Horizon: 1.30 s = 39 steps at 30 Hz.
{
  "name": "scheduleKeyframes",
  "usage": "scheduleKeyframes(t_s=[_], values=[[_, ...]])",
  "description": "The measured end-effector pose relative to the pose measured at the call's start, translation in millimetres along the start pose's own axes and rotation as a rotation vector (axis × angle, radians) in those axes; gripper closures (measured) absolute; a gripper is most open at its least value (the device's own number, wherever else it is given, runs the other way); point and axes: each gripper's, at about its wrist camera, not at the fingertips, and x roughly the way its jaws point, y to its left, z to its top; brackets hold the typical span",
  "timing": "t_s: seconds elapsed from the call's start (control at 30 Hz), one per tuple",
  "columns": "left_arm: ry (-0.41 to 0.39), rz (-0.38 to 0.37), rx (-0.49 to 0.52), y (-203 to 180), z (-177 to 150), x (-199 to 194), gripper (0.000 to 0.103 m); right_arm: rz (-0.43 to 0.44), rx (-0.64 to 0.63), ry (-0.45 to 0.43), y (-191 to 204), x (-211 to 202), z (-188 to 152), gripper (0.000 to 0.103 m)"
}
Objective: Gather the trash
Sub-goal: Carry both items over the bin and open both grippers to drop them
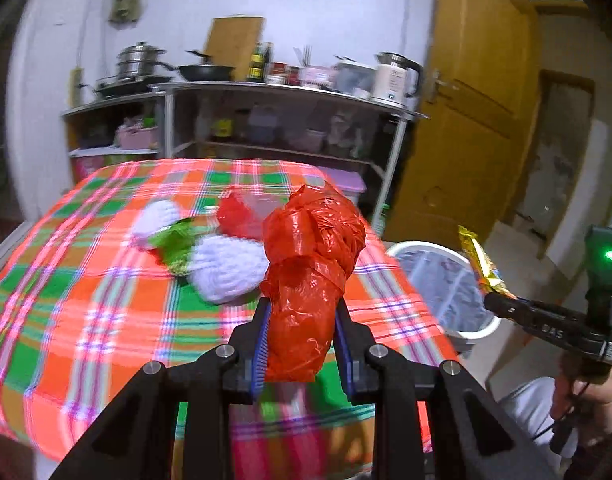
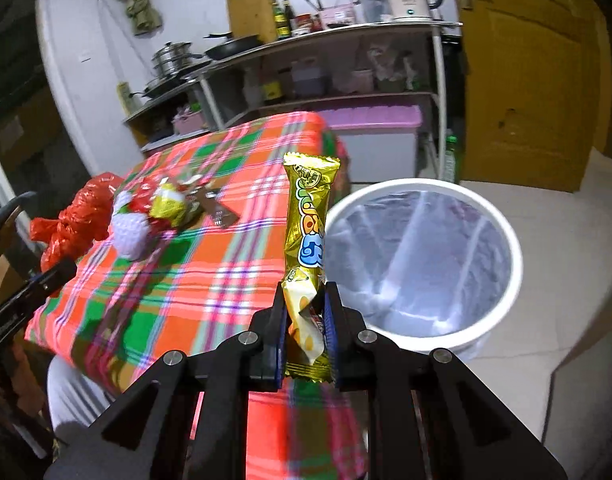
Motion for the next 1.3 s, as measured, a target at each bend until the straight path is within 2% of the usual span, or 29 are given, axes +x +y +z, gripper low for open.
scheduleKeyframes(t_s=[0.33,0.77,0.87,1.0,1.13,1.3], values=[[0.065,-0.133,0.09,-70,14,58,0.074,-0.054,0.053,0.027,-44,17,1,0.086],[0.202,-0.216,0.161,-134,10,133,0.074,-0.09,0.153,0.089,-95,44,-5,0.086],[0.229,-0.224,0.17,-145,9,149,0.073,-0.095,0.161,0.104,-102,49,-5,0.081],[0.262,-0.231,0.168,-152,9,166,0.072,-0.093,0.158,0.114,-105,53,-9,0.061],[0.28,-0.229,0.167,-156,8,175,0.062,-0.097,0.156,0.114,-107,52,-10,0.061],[0.285,-0.232,0.152,-155,9,176,0.059,-0.104,0.168,0.093,-110,42,-11,0.061]])
